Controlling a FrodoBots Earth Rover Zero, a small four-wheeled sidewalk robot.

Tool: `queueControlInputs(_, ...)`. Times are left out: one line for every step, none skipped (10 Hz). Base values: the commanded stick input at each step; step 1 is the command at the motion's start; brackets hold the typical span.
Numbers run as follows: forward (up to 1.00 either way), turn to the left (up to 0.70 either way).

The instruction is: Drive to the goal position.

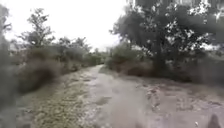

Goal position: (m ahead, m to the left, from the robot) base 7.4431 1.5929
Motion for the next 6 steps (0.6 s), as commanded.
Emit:
queueControlInputs(0.68, 0.0)
queueControlInputs(0.68, 0.0)
queueControlInputs(0.68, 0.0)
queueControlInputs(0.68, 0.0)
queueControlInputs(0.68, 0.0)
queueControlInputs(0.68, 0.08)
